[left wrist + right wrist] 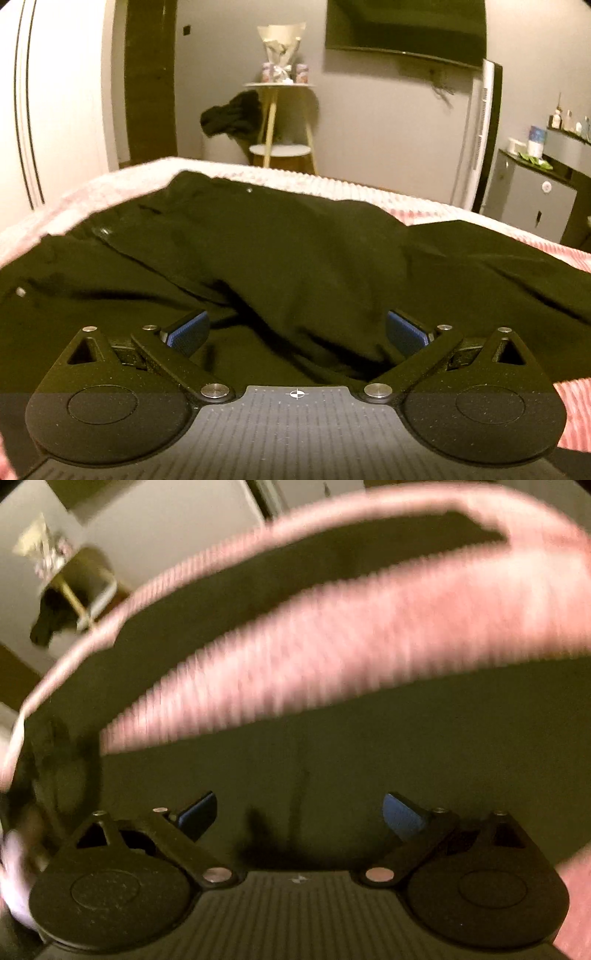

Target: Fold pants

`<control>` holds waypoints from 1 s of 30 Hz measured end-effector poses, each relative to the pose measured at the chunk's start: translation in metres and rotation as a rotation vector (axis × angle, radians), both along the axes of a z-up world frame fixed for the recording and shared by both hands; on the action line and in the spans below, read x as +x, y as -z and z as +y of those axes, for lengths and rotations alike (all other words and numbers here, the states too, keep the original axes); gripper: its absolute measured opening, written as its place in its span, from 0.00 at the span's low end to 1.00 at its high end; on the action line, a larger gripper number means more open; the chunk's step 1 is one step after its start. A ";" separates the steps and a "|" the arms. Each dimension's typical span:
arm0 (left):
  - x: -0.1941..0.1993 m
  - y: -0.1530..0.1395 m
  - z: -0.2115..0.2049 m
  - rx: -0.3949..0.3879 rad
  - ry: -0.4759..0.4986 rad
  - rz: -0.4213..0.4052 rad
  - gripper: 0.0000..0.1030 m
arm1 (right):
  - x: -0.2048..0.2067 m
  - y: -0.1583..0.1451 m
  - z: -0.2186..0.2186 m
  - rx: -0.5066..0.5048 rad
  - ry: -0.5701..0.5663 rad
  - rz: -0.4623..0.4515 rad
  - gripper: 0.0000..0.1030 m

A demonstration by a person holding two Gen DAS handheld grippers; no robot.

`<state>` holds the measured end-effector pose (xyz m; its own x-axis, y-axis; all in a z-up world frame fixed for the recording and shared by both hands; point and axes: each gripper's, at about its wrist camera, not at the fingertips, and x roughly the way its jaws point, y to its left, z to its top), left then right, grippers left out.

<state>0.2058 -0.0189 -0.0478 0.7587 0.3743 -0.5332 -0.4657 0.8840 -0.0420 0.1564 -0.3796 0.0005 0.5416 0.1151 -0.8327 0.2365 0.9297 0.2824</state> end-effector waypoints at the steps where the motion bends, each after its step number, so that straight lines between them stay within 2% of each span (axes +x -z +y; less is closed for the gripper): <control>1: 0.003 0.003 0.002 -0.017 0.006 -0.006 1.00 | 0.030 -0.008 -0.009 -0.025 0.011 -0.030 0.94; 4: 0.008 0.009 0.005 -0.033 0.020 -0.057 1.00 | 0.132 -0.016 -0.040 -0.081 0.112 -0.059 0.92; 6: 0.011 0.016 0.006 -0.015 0.012 -0.078 1.00 | 0.193 -0.013 -0.063 -0.046 0.227 -0.040 0.87; 8: 0.013 0.023 0.006 -0.017 0.013 -0.056 1.00 | 0.245 -0.006 -0.079 0.002 0.324 -0.024 0.84; 11: 0.018 0.032 0.010 -0.043 0.007 -0.022 1.00 | 0.295 0.010 -0.089 -0.038 0.409 0.036 0.78; 14: 0.019 0.036 0.012 -0.048 0.000 -0.028 1.00 | 0.315 0.029 -0.095 -0.060 0.471 0.142 0.70; 17: 0.021 0.039 0.009 -0.038 -0.008 -0.017 1.00 | 0.319 0.041 -0.092 -0.118 0.445 0.159 0.65; 20: 0.021 0.041 0.014 -0.063 -0.003 -0.019 1.00 | 0.314 0.041 -0.092 -0.160 0.418 0.124 0.39; 21: 0.020 0.041 0.015 -0.072 -0.002 -0.024 1.00 | 0.309 0.038 -0.090 -0.162 0.395 0.101 0.21; 22: 0.020 0.042 0.015 -0.078 -0.001 -0.030 1.00 | 0.302 0.034 -0.088 -0.162 0.378 0.079 0.10; 25: 0.016 0.040 0.020 -0.106 0.009 -0.041 1.00 | 0.258 0.010 -0.080 -0.173 0.360 -0.034 0.06; 27: 0.012 0.034 0.022 -0.092 0.046 -0.017 1.00 | 0.205 -0.011 -0.073 -0.173 0.321 -0.162 0.05; 28: 0.005 0.028 0.023 -0.103 0.023 -0.027 1.00 | 0.179 -0.017 -0.071 -0.163 0.320 -0.214 0.04; 29: -0.003 0.021 0.023 -0.116 -0.002 -0.055 1.00 | 0.142 -0.021 -0.069 -0.144 0.331 -0.276 0.03; 30: -0.014 0.011 0.023 -0.124 -0.010 -0.122 1.00 | 0.105 -0.022 -0.067 -0.137 0.350 -0.328 0.03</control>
<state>0.1913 0.0046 -0.0583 0.8174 0.3189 -0.4797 -0.4588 0.8640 -0.2074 0.2610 -0.4464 0.0221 0.7642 -0.2189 -0.6067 0.4602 0.8441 0.2751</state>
